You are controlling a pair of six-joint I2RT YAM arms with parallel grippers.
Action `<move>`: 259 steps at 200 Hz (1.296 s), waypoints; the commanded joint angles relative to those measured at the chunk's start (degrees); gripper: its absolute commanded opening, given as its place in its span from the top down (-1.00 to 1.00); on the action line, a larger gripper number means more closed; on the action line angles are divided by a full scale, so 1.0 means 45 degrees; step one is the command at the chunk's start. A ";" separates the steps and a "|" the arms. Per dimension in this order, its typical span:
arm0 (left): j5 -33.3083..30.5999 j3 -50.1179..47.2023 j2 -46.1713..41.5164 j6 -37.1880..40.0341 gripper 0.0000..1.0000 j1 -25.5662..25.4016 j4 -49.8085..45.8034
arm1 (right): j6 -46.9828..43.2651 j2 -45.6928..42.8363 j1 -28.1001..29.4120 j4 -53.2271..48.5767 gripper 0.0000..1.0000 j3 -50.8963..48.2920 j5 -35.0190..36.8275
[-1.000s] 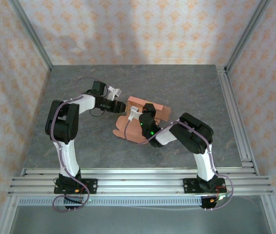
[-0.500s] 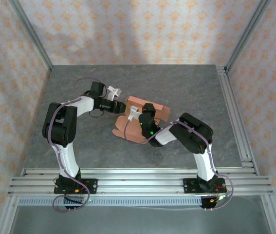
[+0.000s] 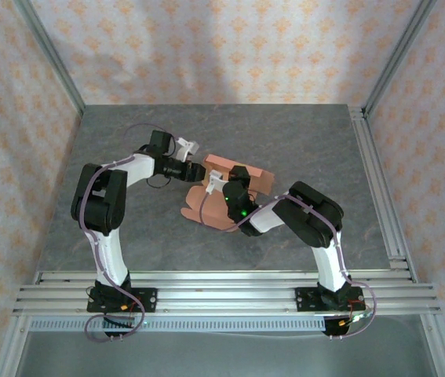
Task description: Fold the paper box
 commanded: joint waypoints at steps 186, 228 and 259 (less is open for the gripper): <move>-0.3530 -0.1618 -0.1165 -0.1366 0.38 -0.0836 0.2770 | -0.0319 0.0249 0.0225 0.0230 1.00 0.0417 0.0195; -0.3742 -0.1772 -0.1184 -0.1448 0.44 -0.0877 0.2943 | -0.0500 0.0217 0.0255 0.0324 1.00 0.0468 0.0220; -0.3655 -0.1761 -0.1128 -0.1467 0.21 -0.0970 0.3068 | -0.0426 0.0156 0.0274 0.0131 1.00 0.0514 0.0177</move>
